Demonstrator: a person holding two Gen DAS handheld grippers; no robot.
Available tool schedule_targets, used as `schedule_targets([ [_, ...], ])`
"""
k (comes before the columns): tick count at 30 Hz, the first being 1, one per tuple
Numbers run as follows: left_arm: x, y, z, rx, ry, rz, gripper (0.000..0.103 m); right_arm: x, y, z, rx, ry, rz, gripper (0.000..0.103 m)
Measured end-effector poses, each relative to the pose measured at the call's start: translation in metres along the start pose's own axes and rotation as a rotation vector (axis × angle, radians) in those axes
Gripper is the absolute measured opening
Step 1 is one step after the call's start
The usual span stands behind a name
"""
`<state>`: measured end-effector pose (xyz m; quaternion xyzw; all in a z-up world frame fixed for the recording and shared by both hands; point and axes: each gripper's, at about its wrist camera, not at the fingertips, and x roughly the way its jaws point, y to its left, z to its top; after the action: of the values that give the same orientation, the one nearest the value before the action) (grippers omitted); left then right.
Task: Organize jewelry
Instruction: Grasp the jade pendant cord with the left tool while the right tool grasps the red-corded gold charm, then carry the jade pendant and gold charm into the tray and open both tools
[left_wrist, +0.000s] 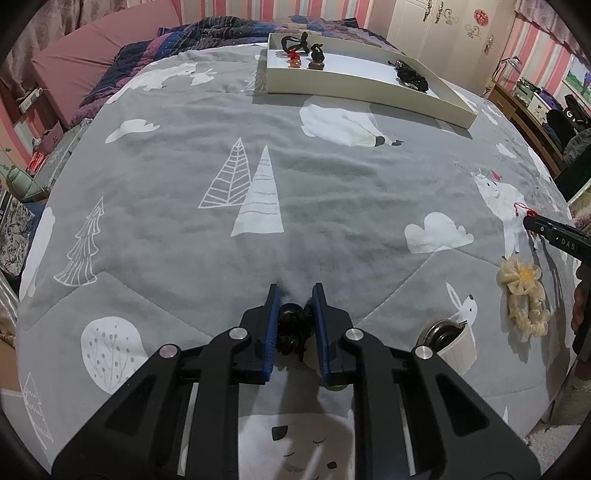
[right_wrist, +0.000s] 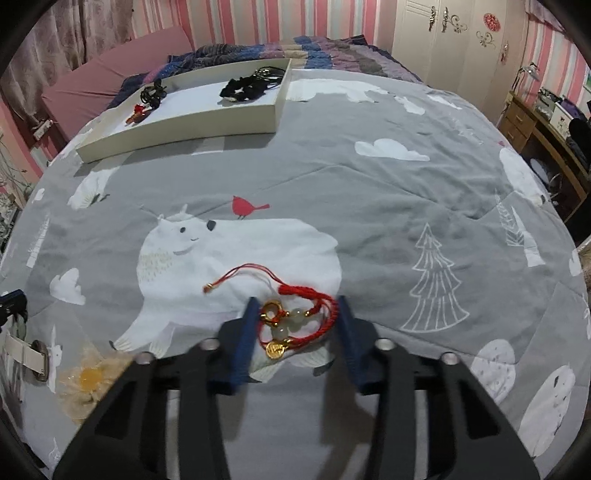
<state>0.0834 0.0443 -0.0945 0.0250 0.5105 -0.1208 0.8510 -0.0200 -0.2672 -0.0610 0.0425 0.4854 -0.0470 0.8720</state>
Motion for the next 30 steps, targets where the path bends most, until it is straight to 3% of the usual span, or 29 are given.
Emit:
schedule_targets([
  [3, 0.001, 0.001, 0.001, 0.001, -0.003, -0.002, 0.015, 0.0, 0.0, 0.001, 0.004, -0.005, 0.007, 0.019],
  [6, 0.001, 0.0, 0.003, 0.003, -0.002, -0.005, 0.015, 0.001, -0.001, 0.002, 0.017, -0.006, 0.018, 0.015],
  [16, 0.005, 0.007, 0.018, -0.019, -0.011, -0.043, 0.014, -0.005, 0.0, 0.02, 0.013, -0.048, 0.034, 0.013],
  [21, -0.002, 0.005, 0.032, -0.013, -0.058, -0.056, 0.014, -0.011, 0.002, 0.035, 0.014, -0.085, 0.042, 0.013],
  [30, -0.005, -0.001, 0.09, -0.001, -0.106, -0.051, 0.013, -0.024, 0.007, 0.082, -0.009, -0.158, 0.037, 0.013],
])
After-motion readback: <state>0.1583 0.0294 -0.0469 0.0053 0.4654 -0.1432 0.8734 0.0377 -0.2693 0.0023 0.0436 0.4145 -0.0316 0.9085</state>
